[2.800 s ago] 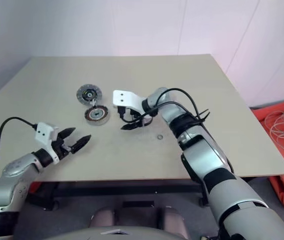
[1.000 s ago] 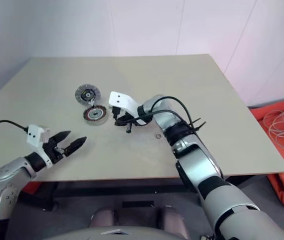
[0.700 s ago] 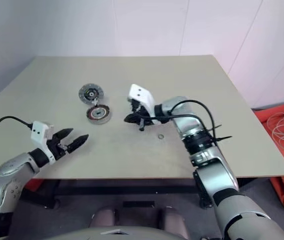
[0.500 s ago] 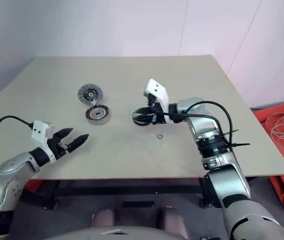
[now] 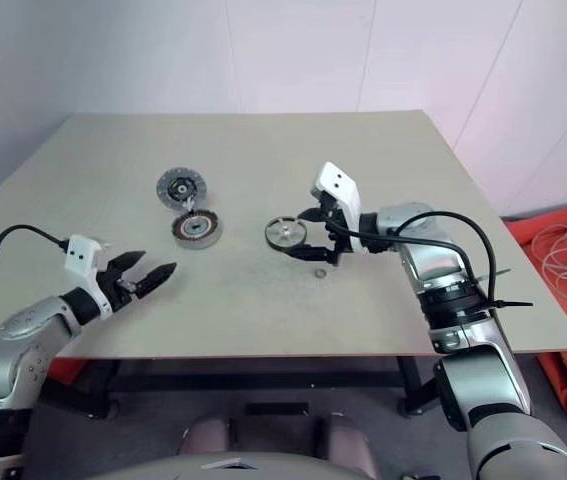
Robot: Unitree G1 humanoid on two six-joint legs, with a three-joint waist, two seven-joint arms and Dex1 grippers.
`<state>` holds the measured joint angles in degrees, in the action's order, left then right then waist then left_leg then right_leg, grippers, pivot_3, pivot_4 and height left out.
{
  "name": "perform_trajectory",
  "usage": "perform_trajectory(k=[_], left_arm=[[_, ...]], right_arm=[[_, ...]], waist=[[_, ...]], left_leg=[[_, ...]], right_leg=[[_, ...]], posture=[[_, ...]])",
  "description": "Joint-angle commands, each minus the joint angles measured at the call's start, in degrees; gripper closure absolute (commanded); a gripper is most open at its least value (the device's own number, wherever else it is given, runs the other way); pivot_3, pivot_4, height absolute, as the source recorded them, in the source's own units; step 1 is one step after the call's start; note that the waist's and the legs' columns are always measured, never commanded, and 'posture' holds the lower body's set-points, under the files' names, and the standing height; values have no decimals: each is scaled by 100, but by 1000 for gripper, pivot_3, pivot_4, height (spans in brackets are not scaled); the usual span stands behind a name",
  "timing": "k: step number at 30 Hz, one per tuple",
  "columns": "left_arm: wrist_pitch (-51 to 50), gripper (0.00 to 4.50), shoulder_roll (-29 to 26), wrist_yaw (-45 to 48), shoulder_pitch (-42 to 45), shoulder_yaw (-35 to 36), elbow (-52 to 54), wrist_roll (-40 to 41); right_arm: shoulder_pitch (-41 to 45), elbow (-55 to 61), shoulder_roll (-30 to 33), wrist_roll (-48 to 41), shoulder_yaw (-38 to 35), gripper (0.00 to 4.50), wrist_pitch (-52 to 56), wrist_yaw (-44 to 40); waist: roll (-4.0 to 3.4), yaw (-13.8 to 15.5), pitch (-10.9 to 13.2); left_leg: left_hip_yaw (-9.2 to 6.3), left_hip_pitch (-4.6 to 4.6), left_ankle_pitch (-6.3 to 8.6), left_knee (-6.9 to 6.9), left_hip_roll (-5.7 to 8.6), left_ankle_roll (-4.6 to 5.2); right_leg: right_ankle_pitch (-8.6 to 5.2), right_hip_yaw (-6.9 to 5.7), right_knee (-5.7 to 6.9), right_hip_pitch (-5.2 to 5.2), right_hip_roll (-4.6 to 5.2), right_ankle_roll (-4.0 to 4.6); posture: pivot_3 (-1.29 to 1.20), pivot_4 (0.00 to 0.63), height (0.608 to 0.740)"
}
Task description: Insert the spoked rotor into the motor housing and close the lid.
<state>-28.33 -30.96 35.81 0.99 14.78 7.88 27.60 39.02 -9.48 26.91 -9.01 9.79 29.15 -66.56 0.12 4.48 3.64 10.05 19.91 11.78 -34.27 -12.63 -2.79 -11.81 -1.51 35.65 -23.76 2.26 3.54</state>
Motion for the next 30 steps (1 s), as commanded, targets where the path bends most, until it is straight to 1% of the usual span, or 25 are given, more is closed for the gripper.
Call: perform_trajectory(k=[1,5,9,14,19,25,30], left_arm=[[213,0,-64,6,64,108,106,-58],[256,0,-63,10,20,115,100,-61],[227,0,-74,21,73,102,100,-44],[205,0,-107,67,39,156,130,4],[220,0,-129,74,-17,184,162,4],[236,0,-145,50,-21,188,244,-11],[228,0,-145,40,-82,205,288,-6]], right_arm=[[3,115,134,-29,36,23,-171,-9],[3,46,152,3,115,23,-277,38],[88,-81,178,21,177,23,-390,30],[299,-274,171,87,362,23,-603,-156],[697,-718,11,196,524,23,-931,-228],[912,-1114,-166,345,671,23,-1253,-248],[1238,-1663,-467,716,935,23,-1491,-62]], waist=[[0,7,0],[0,10,0],[1,9,-1],[1,3,0],[1,-10,-1],[1,-4,-1],[1,-18,-1]], left_leg=[[0,1,0,0,0,0],[0,2,0,0,1,1],[0,1,0,0,1,0],[-1,2,0,-1,1,1],[-1,1,0,-1,0,0],[-2,6,0,-1,1,1],[-2,5,0,-1,0,1]], right_leg=[[0,0,0,0,0,1],[10,0,-1,0,0,17],[6,-1,-1,1,0,11],[7,-1,0,1,0,11],[8,-1,1,0,0,14],[16,-3,-1,0,1,27],[16,-4,0,-1,1,28]], posture=[[0,0,740],[0,0,740],[0,0,740],[0,0,740],[0,0,740],[0,0,740],[0,0,740]])
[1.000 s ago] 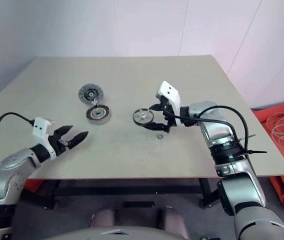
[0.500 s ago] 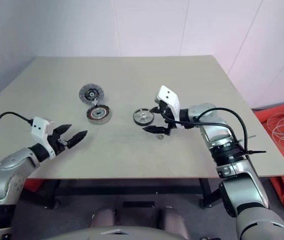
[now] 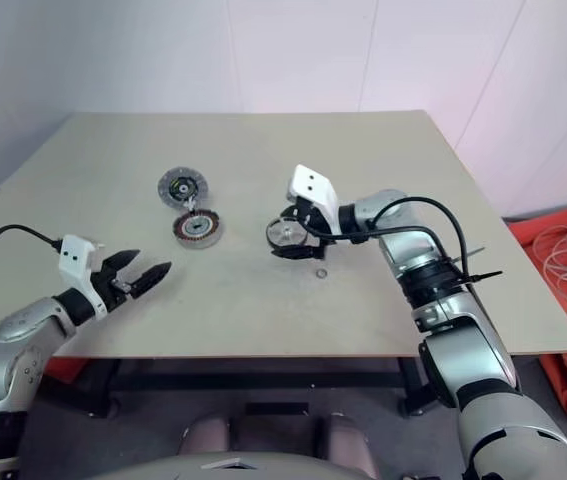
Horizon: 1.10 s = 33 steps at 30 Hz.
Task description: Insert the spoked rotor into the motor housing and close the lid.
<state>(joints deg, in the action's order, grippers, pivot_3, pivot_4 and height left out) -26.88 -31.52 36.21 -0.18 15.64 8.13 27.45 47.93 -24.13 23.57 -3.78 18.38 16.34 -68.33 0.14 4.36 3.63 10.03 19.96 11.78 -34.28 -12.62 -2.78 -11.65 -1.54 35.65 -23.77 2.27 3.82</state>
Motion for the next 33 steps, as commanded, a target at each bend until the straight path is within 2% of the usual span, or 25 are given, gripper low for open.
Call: perform_trajectory(k=[1,4,7,12,19,26,33], left_arm=[[79,0,-85,-2,33,117,266,13],[91,0,-55,-32,67,117,248,16],[99,0,-20,-18,45,26,344,11],[125,0,-13,-32,-267,197,498,64],[125,0,52,-111,-454,231,676,119],[127,0,72,-134,-465,238,712,114],[143,0,49,-128,-337,202,630,97]], right_arm=[[444,-364,-209,297,143,23,-248,168],[724,-825,-470,574,338,23,-424,256],[1208,-1583,-1028,949,617,23,-676,509],[1704,-2469,-1679,1199,678,23,-1025,770],[2019,-3262,-2175,1435,617,23,-1436,1103],[2241,-3987,-2636,1558,393,23,-1485,2050],[2328,-4389,-3027,1730,327,23,-1580,2656]], waist=[[0,-17,0],[0,-34,0],[-1,-63,1],[-1,-58,1],[1,-42,4],[-1,-52,6],[-3,-51,7]], left_leg=[[0,0,0,0,-1,0],[0,0,0,-1,-2,-1],[0,1,0,-1,-3,-1],[0,12,1,1,-7,1],[0,14,4,0,-11,5],[-1,8,0,1,-11,-1],[0,11,1,1,-11,-1]], right_leg=[[0,0,0,-1,-1,0],[0,-1,2,-1,-1,0],[0,0,5,-8,-1,1],[-1,-2,3,-17,0,6],[-2,-2,5,-17,8,6],[-2,-2,11,-18,3,6],[-2,-2,10,-20,4,7]], posture=[[0,0,740],[0,0,740],[0,0,740],[0,0,740],[0,0,740],[0,0,740],[0,0,740]])
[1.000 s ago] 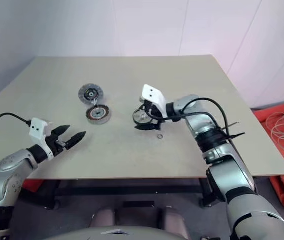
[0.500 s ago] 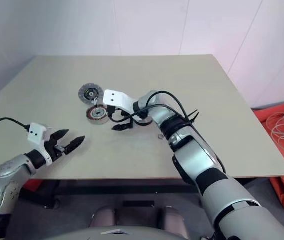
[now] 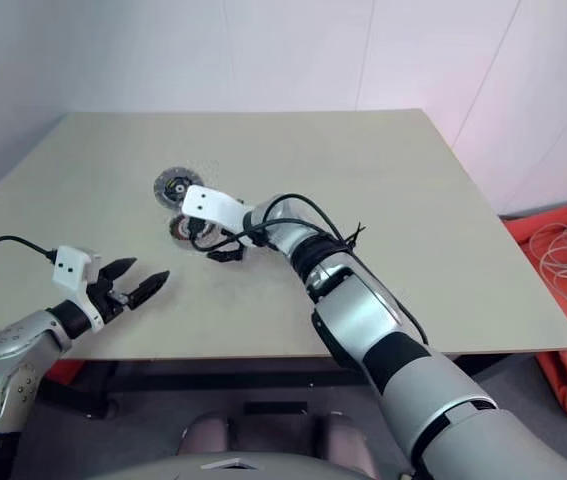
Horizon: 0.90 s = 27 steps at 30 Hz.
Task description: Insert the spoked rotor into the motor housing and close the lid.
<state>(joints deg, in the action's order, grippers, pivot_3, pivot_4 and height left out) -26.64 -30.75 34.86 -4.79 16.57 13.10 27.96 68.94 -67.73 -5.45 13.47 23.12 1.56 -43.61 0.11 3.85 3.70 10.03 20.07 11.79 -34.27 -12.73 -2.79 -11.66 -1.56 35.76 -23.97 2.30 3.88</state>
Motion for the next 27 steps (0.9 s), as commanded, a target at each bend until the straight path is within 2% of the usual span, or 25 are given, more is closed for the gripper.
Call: perform_trajectory(k=[1,16,24,27], left_arm=[[120,0,-28,7,136,105,128,43],[176,0,-4,-10,119,106,136,21],[194,0,0,-35,11,153,187,41],[185,0,-10,-31,12,160,185,50]], right_arm=[[232,-51,-163,-5,-174,23,-100,184],[293,-348,-456,180,-148,23,-212,295],[231,-162,-335,114,-196,23,-188,-84],[118,153,-126,48,-224,23,-211,-495]], waist=[[0,-1,0],[-2,-1,1],[-2,1,1],[-2,2,2]], left_leg=[[0,0,0,0,0,0],[0,-1,0,0,0,-1],[0,-1,0,0,-1,-1],[0,-1,0,0,-2,0]], right_leg=[[0,0,0,0,0,0],[0,1,2,0,-1,0],[0,0,2,0,-1,0],[0,1,2,0,-1,0]], posture=[[0,0,740],[0,0,740],[0,0,740],[0,0,740]])
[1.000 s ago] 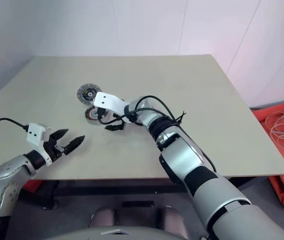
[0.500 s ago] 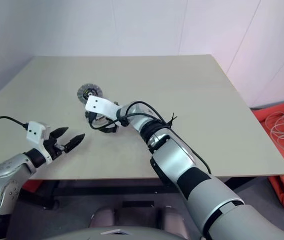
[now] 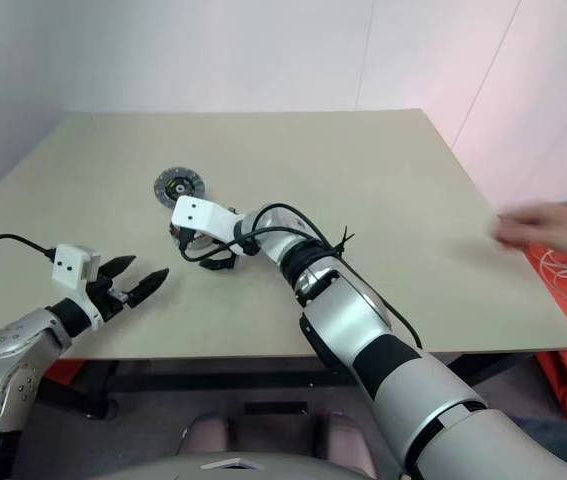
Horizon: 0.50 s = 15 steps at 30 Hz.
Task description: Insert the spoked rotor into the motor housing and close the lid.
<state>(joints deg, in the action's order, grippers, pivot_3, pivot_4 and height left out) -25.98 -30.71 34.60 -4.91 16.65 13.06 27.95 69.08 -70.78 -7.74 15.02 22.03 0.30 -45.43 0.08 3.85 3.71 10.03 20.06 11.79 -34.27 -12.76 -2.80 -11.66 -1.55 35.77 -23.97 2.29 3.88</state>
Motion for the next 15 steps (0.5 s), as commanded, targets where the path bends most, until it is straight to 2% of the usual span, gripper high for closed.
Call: perform_trajectory(k=[1,6,11,15], left_arm=[[113,0,-21,-2,24,154,190,55],[91,0,-44,23,33,157,192,63],[91,0,-75,65,161,140,75,44],[91,0,-48,93,155,55,89,17]], right_arm=[[44,615,198,-120,-113,23,-80,-472],[-401,1778,720,-298,-127,23,257,-1246],[-1159,3586,1512,-552,-71,23,826,-2215],[-1434,4332,1880,-663,-57,23,1193,-2507]], waist=[[0,6,0],[6,24,-4],[10,26,-5],[11,10,-6]], left_leg=[[0,1,0,0,-1,0],[-1,0,0,0,0,1],[-2,-2,0,-1,2,0],[-1,-6,-1,-2,5,-1]], right_leg=[[0,0,0,0,0,0],[0,0,-2,7,3,0],[0,-1,-1,8,-3,0],[0,0,0,9,-3,-1]], posture=[[0,0,740],[0,0,740],[0,0,740],[0,0,740]])
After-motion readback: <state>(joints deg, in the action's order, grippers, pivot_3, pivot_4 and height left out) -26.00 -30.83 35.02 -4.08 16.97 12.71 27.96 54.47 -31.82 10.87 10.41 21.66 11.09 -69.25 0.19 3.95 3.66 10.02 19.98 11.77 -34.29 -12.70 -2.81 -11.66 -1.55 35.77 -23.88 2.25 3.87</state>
